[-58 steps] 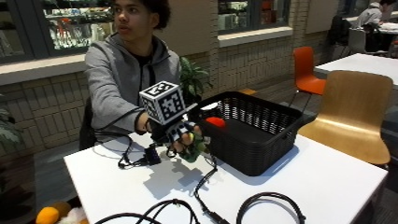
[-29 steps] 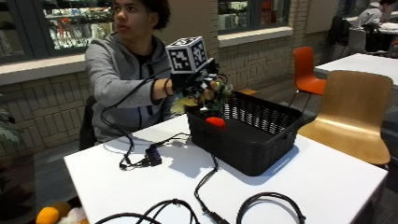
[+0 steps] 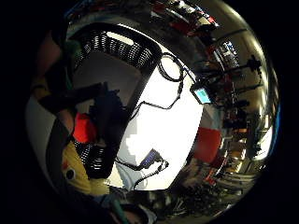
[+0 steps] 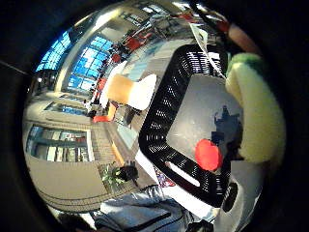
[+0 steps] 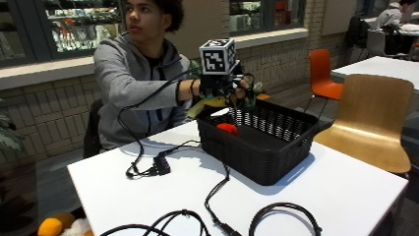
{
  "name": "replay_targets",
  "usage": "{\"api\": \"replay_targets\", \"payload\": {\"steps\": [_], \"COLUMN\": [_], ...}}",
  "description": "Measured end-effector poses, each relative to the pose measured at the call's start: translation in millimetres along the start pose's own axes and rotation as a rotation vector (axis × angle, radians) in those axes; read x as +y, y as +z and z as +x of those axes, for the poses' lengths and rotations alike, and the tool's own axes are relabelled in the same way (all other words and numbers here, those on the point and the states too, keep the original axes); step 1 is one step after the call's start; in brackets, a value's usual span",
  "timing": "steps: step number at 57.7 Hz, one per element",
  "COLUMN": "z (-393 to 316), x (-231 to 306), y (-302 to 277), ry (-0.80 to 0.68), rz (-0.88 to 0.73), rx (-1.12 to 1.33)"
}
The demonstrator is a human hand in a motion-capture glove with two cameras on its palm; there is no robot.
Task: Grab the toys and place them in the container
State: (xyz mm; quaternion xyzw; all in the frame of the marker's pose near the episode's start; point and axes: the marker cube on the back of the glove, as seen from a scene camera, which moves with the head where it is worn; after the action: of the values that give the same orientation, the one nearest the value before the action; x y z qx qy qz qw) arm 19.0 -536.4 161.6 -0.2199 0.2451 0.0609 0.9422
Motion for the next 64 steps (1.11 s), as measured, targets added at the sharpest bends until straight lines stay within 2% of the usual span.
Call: {"api": "replay_targets", "payload": {"steps": [12,29,41,50,57,64], "z": [-8.5,30.4,102.2,160.3,208.3,243.5], "x": [10.1,40.6,113.0,179.2,234.4,278.7], "y": [7.4,2.3,4.3,26.4,45.4,47.6], "ry": [0.006,0.052,0.1,0.163,0.259,0.349], "rz": [-0.108,-0.143,-0.154,-0.212,-0.234,-0.185], "rx": [0.039,0.051,0.068,0.077,0.14,0.15]}}
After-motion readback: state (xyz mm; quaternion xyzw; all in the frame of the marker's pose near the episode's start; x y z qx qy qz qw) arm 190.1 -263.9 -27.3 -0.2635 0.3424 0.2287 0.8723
